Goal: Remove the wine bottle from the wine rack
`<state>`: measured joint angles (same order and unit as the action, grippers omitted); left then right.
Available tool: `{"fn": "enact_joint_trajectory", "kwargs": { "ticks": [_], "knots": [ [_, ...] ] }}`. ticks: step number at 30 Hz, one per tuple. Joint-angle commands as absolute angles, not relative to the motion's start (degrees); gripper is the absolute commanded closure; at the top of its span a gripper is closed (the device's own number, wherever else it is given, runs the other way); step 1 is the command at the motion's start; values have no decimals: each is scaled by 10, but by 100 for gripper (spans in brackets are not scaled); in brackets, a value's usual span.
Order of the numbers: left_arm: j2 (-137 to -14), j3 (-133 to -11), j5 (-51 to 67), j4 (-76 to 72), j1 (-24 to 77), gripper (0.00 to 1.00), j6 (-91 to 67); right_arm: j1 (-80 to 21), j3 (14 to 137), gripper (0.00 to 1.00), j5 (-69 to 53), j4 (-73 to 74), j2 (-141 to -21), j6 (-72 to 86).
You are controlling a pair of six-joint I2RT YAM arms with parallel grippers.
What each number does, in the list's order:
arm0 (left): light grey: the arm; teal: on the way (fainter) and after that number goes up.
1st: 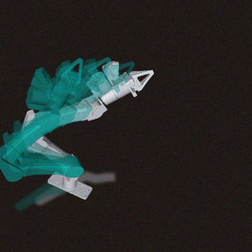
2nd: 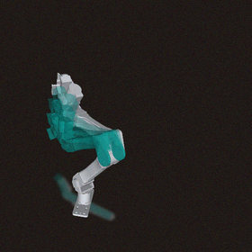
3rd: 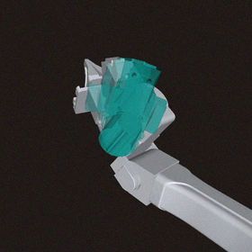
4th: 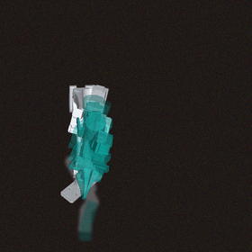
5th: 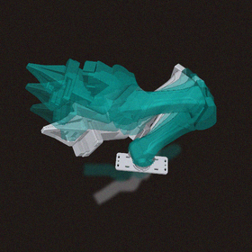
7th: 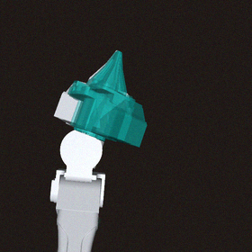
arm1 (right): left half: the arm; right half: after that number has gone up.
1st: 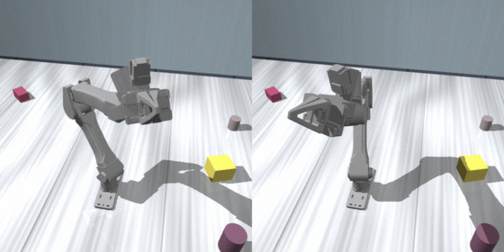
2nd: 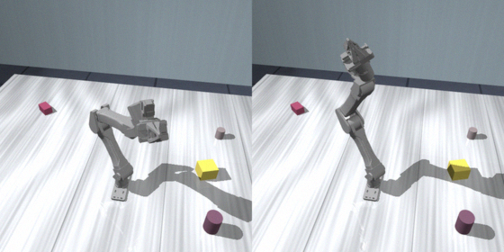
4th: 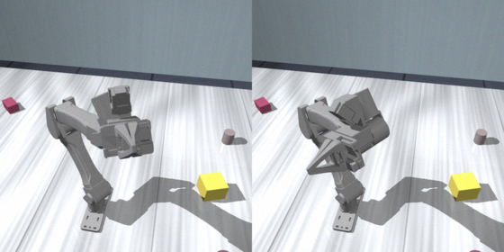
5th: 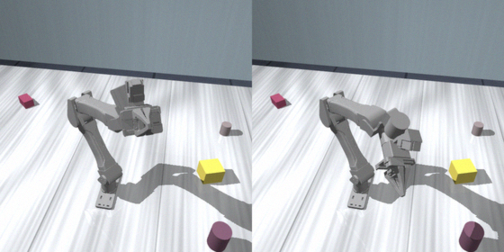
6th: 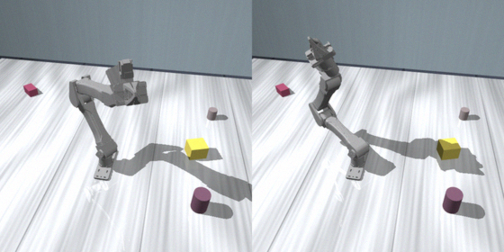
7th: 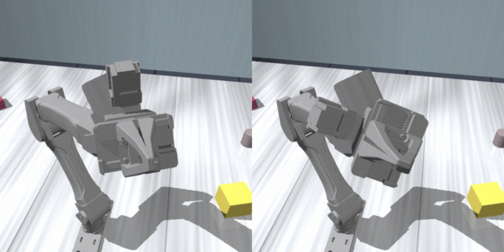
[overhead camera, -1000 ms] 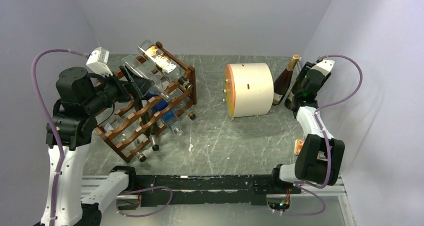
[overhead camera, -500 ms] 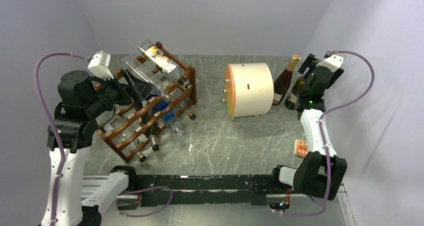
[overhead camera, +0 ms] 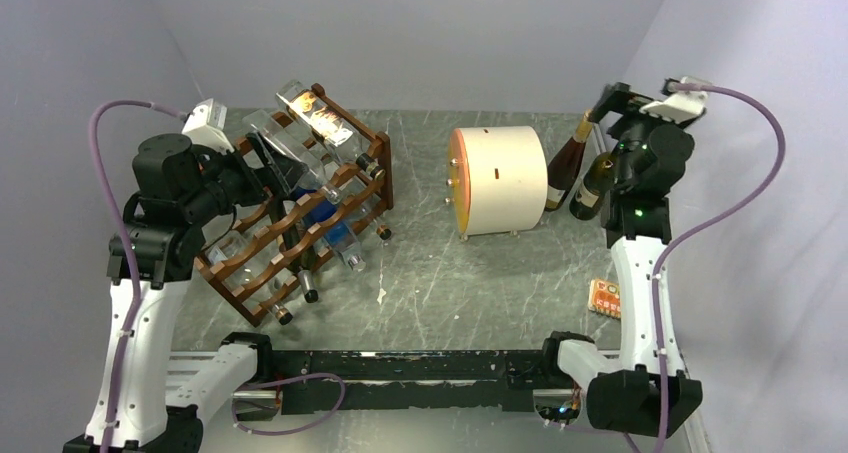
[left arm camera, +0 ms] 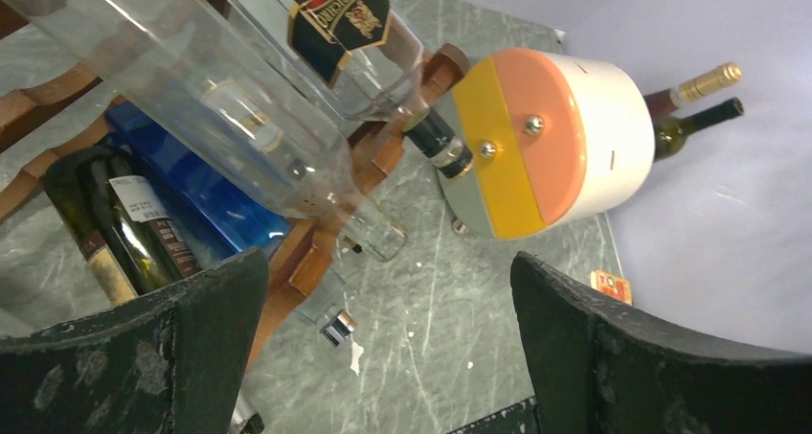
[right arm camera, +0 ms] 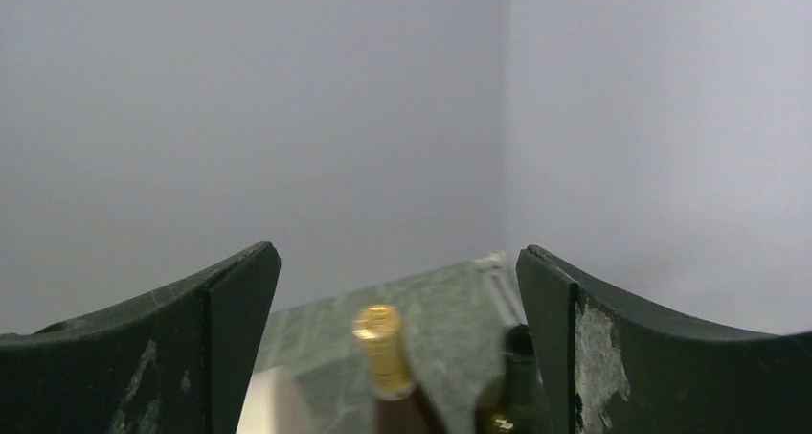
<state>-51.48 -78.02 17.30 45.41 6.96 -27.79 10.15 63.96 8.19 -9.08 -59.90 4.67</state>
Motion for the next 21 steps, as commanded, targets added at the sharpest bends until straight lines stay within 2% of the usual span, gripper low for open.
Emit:
{"fn": "enact_joint_trajectory", "kwargs": {
  "ticks": [1, 8, 15, 21],
  "knots": [
    [-515, -744, 127, 405, 71, 0, -285, 17, 678, 0, 24, -35, -604, 22],
    [-570, -734, 89, 357, 71, 2, -356, -117, 719, 0, -28, 8, -612, 7],
    [-597, -717, 11, 315, 70, 4, -403, -123, 661, 0, -46, -36, -559, 107],
    [-627, -690, 55, 267, 41, 5, -443, -127, 687, 0, -75, 30, -555, 77]
  ]
}}
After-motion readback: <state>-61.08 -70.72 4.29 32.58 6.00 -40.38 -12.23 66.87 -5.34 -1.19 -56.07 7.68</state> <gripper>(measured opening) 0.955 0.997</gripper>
